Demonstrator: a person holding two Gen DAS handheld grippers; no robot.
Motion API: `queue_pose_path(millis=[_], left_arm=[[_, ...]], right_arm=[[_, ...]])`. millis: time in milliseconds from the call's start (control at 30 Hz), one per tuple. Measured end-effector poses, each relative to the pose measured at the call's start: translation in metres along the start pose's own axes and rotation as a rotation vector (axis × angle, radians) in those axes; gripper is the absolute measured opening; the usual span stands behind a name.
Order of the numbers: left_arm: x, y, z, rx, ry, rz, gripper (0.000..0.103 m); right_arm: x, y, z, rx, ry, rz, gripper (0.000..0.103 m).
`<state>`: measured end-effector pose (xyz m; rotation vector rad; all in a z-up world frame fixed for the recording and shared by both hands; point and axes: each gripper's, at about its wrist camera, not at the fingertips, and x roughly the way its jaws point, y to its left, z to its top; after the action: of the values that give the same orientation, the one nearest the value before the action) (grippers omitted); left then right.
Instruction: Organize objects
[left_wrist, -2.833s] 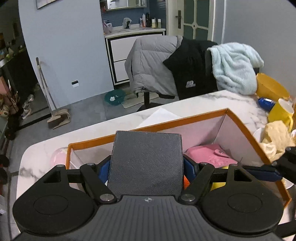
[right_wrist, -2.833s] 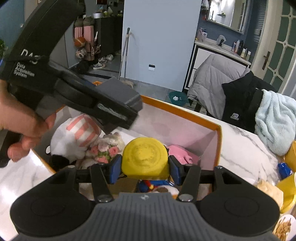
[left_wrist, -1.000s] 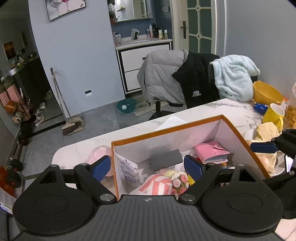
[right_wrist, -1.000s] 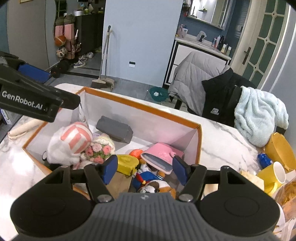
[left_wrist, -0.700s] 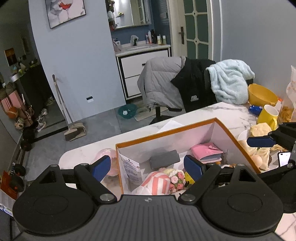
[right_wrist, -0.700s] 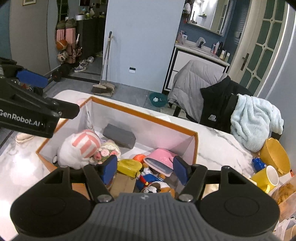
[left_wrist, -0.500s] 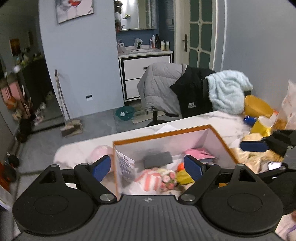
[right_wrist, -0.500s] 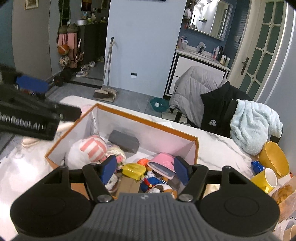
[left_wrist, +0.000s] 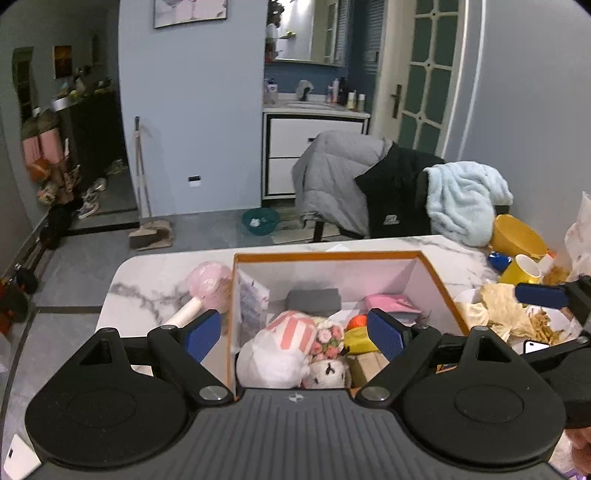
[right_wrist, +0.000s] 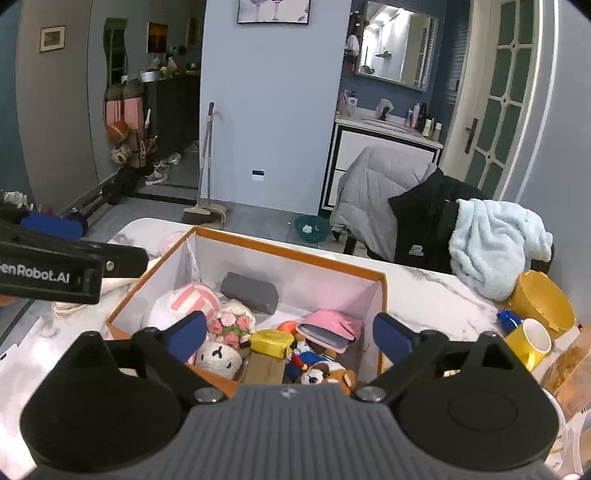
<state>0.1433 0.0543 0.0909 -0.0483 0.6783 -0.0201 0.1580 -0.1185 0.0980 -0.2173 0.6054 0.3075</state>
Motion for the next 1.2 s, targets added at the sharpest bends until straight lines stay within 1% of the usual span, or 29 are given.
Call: queue_pose_path(millis=[100,133,167,233,300,400,467,567,667,800,867,900,967,1033,1100,1200], left_arm=[[-0.005,-0.003,-0.010,-0.006,-0.018,-0.005,0.102],[-0.006,-0.003,-0.012,-0.016,-0.021,-0.005,0.102],[-0.007,-0.003,-0.014,-0.025,-0.014,-0.004,0.102],[-0.004,-0.006,-0.016,-0.029,0.032,0.016,0.102],[0.001,-0.012,-0.019,0.011,0.068,0.071,0.102],[0.004,-0.022,-0.022,0.094,0.047,0.174,0.102],[0.006,-0.023,-0.023,0.111,0.032,0.230,0.102],[0.010,-0.020,-0.023,0.103,0.027,0.246,0.102],[0.013,-0.013,-0.022,0.067,0.010,0.203,0.102],[0.026,-0.005,-0.022,0.002,0.046,0.173,0.102],[0.034,-0.002,-0.025,-0.028,0.066,0.153,0.102],[0.039,-0.002,-0.028,-0.039,0.086,0.145,0.102],[0.049,-0.005,-0.033,-0.034,0.117,0.142,0.102],[0.057,-0.010,-0.038,0.000,0.145,0.174,0.102],[0.065,-0.014,-0.040,0.028,0.170,0.217,0.102],[0.072,-0.011,-0.038,0.014,0.185,0.219,0.102]], right_arm=[[-0.008,0.000,-0.002,0.010,-0.020,-0.052,0.100],[-0.010,0.000,-0.002,0.011,-0.022,-0.075,0.102],[-0.011,0.002,-0.003,0.003,-0.020,-0.108,0.102],[-0.012,0.007,-0.006,-0.033,-0.016,-0.165,0.102],[-0.009,0.012,-0.009,-0.064,0.017,-0.207,0.102],[0.000,0.014,-0.011,-0.087,0.087,-0.236,0.102],[0.005,0.013,-0.015,-0.089,0.111,-0.218,0.102],[0.012,0.003,-0.022,-0.042,0.118,-0.166,0.102],[0.022,-0.012,-0.026,0.050,0.133,-0.116,0.102],[0.031,-0.034,-0.034,0.213,0.124,-0.069,0.102],[0.038,-0.038,-0.035,0.259,0.135,-0.040,0.102],[0.042,-0.039,-0.034,0.270,0.145,-0.035,0.102],[0.045,-0.038,-0.035,0.286,0.136,-0.018,0.102],[0.050,-0.034,-0.034,0.292,0.140,-0.011,0.102],[0.057,-0.028,-0.034,0.278,0.157,-0.029,0.102],[0.066,-0.020,-0.033,0.244,0.169,-0.070,0.102]])
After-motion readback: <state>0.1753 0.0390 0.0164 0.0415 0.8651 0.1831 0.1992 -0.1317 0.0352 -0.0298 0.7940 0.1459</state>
